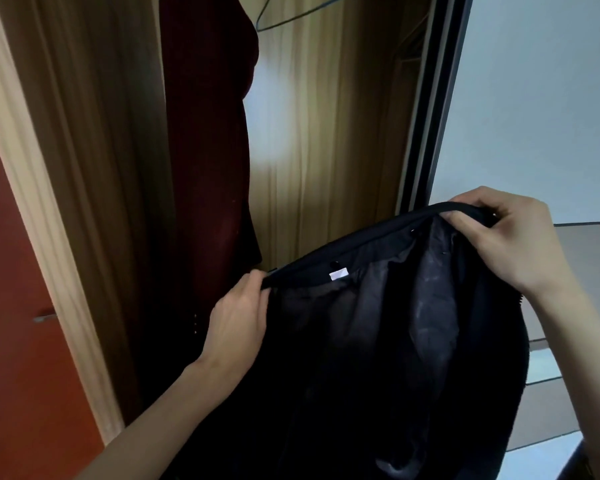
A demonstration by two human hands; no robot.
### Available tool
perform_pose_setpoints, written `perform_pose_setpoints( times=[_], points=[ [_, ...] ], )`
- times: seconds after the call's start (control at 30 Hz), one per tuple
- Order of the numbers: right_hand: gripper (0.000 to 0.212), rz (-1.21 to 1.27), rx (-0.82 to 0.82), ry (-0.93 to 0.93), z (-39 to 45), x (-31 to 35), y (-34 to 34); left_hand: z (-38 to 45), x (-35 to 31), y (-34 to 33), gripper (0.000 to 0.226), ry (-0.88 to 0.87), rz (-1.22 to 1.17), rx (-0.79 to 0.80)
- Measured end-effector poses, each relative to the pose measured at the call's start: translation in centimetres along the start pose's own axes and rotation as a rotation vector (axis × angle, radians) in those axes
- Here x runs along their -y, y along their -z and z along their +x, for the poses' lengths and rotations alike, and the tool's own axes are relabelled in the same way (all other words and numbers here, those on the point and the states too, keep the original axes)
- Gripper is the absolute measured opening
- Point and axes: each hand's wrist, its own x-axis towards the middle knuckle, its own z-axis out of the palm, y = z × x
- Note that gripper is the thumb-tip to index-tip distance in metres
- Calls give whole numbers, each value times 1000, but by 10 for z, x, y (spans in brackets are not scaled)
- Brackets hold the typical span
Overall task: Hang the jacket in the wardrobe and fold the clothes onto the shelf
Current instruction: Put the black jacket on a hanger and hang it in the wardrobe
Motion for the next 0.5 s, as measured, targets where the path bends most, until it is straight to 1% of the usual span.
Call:
perform_pose_setpoints(
  times=[0.07,0.17,0.23,0.3,0.33,0.37,0.43,0.5],
  points=[
    [10,-72,21,-11,0,-11,8,13,-6,13,14,-7,-80,25],
    [5,-220,87,-46,2,-30,16,37,-16,33,22,-33,-265,182],
    [7,-193,126,-68,2,-40,19,54,-21,43,30,-66,-278,230],
    [12,-87,161,-93,3,-48,20,72,-23,51,38,-96,-244,228],
    [15,-26,186,-105,4,-50,21,81,-21,55,42,-121,-187,208],
    [18,28,217,-112,5,-51,22,90,-19,59,46,-166,-78,172],
    [20,146,296,-125,10,-50,25,107,-14,66,49,-301,211,43],
    [21,306,408,-144,14,-42,27,120,-14,70,52,-372,409,-69]
  ],
)
